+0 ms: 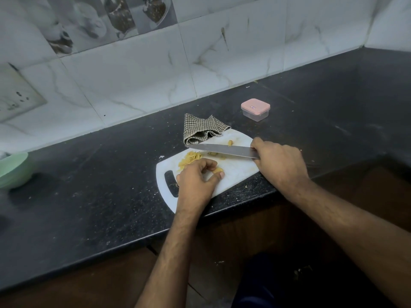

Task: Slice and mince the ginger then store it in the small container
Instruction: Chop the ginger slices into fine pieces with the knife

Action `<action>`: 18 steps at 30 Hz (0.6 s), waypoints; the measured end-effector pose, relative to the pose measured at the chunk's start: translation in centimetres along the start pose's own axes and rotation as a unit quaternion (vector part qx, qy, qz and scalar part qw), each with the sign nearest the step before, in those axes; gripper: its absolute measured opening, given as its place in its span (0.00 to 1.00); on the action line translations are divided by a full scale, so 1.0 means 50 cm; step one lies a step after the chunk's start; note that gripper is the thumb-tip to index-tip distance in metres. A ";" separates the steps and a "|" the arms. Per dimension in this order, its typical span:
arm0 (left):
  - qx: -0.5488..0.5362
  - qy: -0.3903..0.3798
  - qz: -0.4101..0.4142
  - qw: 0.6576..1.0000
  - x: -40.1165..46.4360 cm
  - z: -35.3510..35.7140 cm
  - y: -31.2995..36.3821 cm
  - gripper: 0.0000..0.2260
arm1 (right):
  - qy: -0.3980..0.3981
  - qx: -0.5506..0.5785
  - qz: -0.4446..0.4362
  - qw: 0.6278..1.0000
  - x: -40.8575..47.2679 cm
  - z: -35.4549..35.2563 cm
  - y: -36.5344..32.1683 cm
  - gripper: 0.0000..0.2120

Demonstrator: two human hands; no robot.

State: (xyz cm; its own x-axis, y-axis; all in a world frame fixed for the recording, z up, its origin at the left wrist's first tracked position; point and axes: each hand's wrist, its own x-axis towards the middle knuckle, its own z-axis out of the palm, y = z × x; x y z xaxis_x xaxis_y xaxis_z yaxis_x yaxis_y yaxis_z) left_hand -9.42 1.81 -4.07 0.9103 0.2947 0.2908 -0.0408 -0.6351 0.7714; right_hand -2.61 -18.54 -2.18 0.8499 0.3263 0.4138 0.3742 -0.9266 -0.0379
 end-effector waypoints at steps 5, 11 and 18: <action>0.013 -0.004 0.008 1.000 0.002 0.000 0.005 0.11 | 0.007 -0.001 0.002 1.000 0.000 -0.003 0.002 0.06; 0.047 -0.025 0.047 0.997 0.003 -0.016 0.004 0.05 | -0.016 -0.029 0.006 0.999 -0.022 -0.024 -0.017 0.04; 0.151 -0.030 0.068 0.986 -0.012 -0.014 0.024 0.11 | -0.008 -0.032 -0.022 0.999 -0.078 -0.084 -0.022 0.08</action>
State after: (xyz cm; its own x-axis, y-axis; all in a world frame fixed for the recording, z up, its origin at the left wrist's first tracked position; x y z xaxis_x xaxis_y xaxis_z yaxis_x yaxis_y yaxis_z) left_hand -10.30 1.36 -2.93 0.9278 0.1548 0.3396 -0.0485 -0.8523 0.5208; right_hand -7.92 -19.58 0.06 0.8390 0.3698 0.3992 0.3879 -0.9209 0.0378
